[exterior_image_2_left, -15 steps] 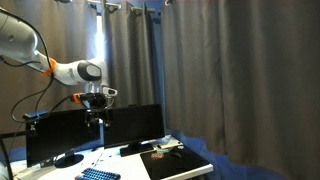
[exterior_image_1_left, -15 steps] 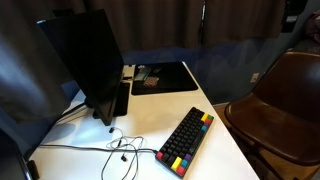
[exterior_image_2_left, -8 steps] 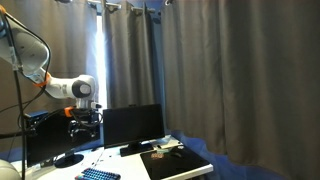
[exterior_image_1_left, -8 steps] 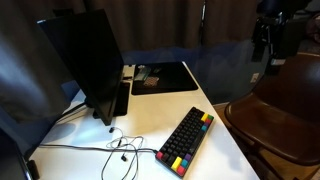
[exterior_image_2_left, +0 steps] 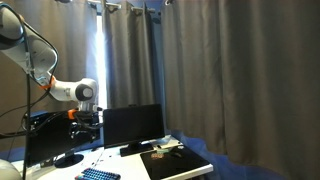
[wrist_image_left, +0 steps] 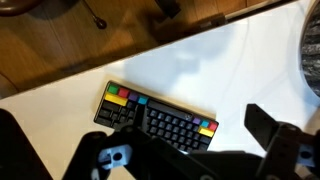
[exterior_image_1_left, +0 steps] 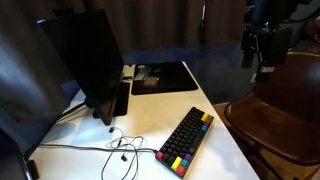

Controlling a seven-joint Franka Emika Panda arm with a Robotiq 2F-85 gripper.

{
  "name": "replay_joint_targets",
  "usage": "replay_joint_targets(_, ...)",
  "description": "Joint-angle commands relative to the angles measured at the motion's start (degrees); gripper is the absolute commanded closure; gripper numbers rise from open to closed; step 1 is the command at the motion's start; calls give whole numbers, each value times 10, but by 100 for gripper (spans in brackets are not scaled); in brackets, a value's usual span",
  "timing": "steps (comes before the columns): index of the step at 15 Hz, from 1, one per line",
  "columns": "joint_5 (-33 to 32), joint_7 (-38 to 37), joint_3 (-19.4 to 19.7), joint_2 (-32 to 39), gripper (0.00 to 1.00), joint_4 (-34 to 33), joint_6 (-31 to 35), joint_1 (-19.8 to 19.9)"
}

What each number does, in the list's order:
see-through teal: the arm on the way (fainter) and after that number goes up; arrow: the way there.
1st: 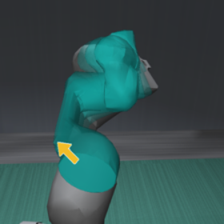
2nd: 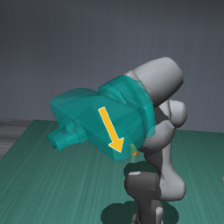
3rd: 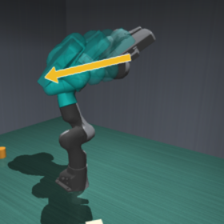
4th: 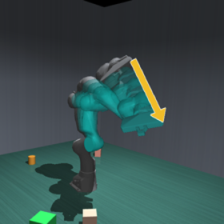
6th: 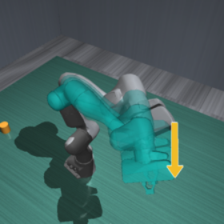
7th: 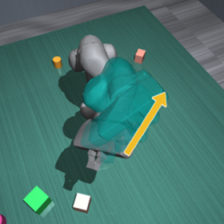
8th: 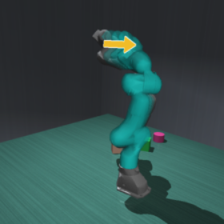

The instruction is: Press a key on the keyboard

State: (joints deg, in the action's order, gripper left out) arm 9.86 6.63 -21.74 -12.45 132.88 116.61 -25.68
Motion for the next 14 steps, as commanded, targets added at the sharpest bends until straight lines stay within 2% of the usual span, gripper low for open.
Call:
replay_joint_targets(1,0,0,-3,0,0,-2,-2,3)
replay_joint_targets(7,17,25,-21,92,0,-23,127,-6)
replay_joint_targets(14,-24,9,-40,220,0,-58,291,-7)
